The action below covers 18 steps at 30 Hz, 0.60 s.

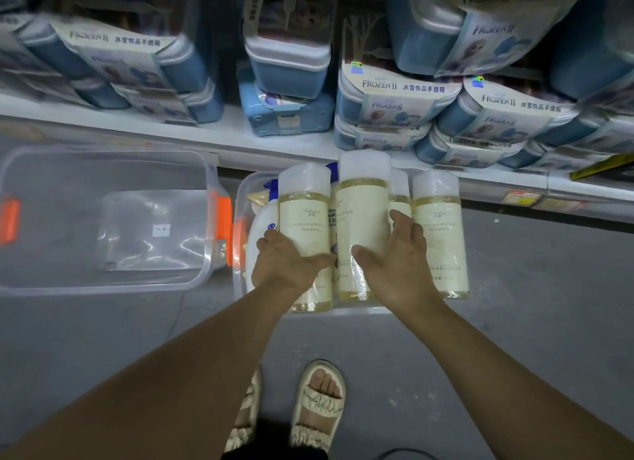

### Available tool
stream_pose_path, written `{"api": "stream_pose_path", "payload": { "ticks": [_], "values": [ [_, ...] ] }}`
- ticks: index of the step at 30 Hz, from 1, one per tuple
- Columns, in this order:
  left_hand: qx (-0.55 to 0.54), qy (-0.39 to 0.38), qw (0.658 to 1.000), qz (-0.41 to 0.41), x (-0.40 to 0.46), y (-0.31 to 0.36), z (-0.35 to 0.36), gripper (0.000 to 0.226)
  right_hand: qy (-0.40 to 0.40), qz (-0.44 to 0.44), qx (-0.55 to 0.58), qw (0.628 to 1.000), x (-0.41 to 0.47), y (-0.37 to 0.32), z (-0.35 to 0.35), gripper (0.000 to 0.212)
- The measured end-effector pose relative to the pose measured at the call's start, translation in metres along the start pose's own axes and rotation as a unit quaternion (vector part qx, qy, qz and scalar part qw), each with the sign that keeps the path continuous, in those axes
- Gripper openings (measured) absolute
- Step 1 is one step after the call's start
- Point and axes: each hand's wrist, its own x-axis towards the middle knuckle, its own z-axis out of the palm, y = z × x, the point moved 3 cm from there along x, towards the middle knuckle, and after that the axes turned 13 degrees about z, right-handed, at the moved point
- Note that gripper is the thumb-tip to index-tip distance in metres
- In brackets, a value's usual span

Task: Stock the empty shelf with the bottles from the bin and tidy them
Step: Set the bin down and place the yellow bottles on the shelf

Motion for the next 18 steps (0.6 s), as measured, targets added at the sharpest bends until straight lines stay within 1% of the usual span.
{"api": "stream_pose_path", "payload": {
  "ticks": [2, 4, 7, 8, 10, 11, 12, 14, 16, 18],
  "values": [
    [-0.043, 0.004, 0.999, -0.009, -0.003, -0.005, -0.007, 0.092, 0.004, 0.007, 0.003, 1.0, -0.001, -0.002, 0.002, 0.077],
    [-0.082, 0.008, 0.997, -0.009, -0.006, -0.011, -0.016, 0.094, 0.013, 0.022, 0.0, 1.0, -0.003, -0.005, 0.005, 0.083],
    [-0.117, 0.012, 0.993, -0.004, -0.002, -0.019, -0.031, 0.075, 0.05, 0.06, -0.048, 0.996, -0.002, -0.015, 0.013, 0.104],
    [-0.117, 0.012, 0.993, 0.0, 0.0, -0.021, -0.036, 0.074, 0.071, 0.072, -0.073, 0.992, 0.0, -0.02, 0.017, 0.11],
    [-0.111, 0.02, 0.994, 0.011, 0.004, -0.025, -0.044, 0.087, 0.107, 0.09, -0.124, 0.982, 0.004, -0.027, 0.024, 0.116],
    [-0.104, 0.026, 0.994, 0.014, 0.005, -0.026, -0.047, 0.093, 0.119, 0.096, -0.142, 0.978, 0.006, -0.03, 0.027, 0.117],
    [-0.101, 0.029, 0.994, 0.019, 0.006, -0.025, -0.051, 0.093, 0.126, 0.103, -0.151, 0.975, 0.009, -0.031, 0.029, 0.116],
    [-0.098, 0.033, 0.994, 0.026, 0.008, -0.028, -0.053, 0.08, 0.131, 0.118, -0.144, 0.974, 0.013, -0.029, 0.032, 0.109],
    [-0.103, 0.036, 0.994, 0.031, 0.01, -0.031, -0.053, 0.075, 0.127, 0.129, -0.111, 0.977, 0.016, -0.026, 0.033, 0.097],
    [-0.11, 0.036, 0.993, 0.034, 0.011, -0.033, -0.053, 0.073, 0.114, 0.125, -0.048, 0.984, 0.017, -0.023, 0.031, 0.087]
  ]
}}
